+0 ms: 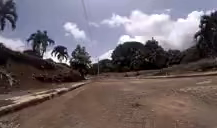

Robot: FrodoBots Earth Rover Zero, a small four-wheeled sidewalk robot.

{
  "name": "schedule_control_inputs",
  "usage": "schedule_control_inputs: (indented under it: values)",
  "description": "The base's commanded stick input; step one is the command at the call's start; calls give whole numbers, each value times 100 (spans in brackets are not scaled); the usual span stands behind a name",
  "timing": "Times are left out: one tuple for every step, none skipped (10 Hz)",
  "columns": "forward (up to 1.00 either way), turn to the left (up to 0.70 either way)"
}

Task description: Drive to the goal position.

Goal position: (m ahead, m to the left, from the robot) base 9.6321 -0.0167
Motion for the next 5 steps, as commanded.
schedule_control_inputs:
  values:
    - [70, 0]
    - [70, 0]
    - [70, 0]
    - [70, 0]
    - [70, 0]
